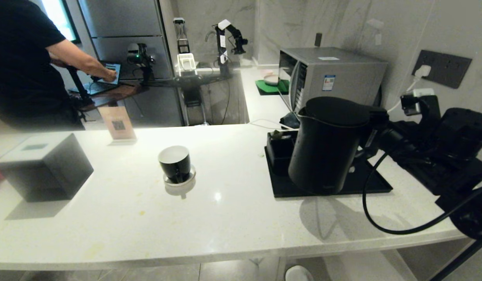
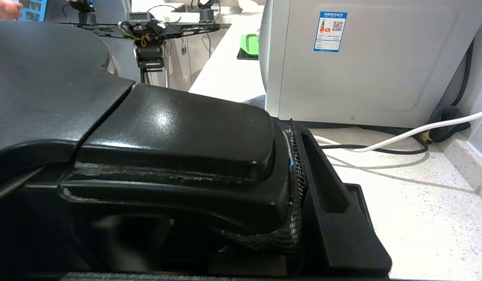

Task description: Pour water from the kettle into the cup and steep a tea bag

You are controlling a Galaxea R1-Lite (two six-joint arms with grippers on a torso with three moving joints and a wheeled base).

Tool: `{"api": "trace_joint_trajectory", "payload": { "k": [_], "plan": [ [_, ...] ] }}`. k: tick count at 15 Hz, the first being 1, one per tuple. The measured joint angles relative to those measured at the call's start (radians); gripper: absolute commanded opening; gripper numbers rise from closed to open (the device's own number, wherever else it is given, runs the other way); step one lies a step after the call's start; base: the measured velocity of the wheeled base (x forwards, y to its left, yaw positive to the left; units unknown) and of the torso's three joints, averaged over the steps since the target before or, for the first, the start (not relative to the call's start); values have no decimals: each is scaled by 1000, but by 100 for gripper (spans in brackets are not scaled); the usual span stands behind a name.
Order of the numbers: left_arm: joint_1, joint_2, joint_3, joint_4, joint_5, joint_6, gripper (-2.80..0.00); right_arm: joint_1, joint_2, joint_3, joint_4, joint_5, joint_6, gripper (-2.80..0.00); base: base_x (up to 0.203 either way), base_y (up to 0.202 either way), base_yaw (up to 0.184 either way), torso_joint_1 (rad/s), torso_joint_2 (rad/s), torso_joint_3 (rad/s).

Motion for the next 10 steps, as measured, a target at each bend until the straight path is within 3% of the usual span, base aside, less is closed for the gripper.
{"api": "trace_joint_trajectory", "payload": {
  "k": [6,10],
  "plan": [
    [0,0,0,0,0,-2,-280,0,1,0,-4,1,2,-280,2,10,1,3,0,0],
    [0,0,0,1,0,-2,-280,1,1,0,-3,-1,1,-280,2,158,0,2,4,4]
  ]
}}
